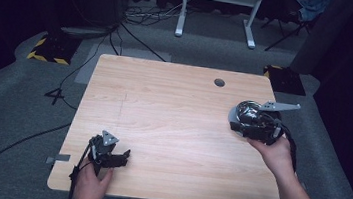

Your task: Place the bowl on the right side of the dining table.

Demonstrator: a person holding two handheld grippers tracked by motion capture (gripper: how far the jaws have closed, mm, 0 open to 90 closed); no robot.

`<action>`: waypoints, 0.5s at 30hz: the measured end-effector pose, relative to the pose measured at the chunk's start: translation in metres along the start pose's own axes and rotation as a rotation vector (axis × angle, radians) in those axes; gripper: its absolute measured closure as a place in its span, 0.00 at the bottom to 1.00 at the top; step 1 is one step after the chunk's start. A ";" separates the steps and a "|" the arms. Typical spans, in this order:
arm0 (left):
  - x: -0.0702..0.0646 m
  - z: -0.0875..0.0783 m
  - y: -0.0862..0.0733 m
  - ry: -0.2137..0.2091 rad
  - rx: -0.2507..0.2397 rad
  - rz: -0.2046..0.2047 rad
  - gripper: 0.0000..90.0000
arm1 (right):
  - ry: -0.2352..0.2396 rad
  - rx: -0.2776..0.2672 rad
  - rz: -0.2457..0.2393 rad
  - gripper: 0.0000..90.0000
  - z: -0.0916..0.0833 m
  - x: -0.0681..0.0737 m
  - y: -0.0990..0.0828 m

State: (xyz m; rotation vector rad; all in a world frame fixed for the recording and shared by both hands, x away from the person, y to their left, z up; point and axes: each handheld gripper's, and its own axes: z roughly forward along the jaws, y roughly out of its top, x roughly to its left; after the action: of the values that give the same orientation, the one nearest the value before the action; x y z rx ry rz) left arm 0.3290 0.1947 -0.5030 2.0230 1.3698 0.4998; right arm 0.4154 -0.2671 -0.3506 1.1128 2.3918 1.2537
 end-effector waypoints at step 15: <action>0.000 0.002 0.002 0.007 0.000 -0.001 0.18 | 0.064 0.078 -0.128 0.53 0.005 0.031 -0.031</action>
State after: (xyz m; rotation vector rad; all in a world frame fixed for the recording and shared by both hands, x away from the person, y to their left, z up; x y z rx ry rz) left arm 0.3313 0.1939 -0.5030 2.0223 1.3750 0.5072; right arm 0.3804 -0.2523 -0.3733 0.9359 2.5347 1.1804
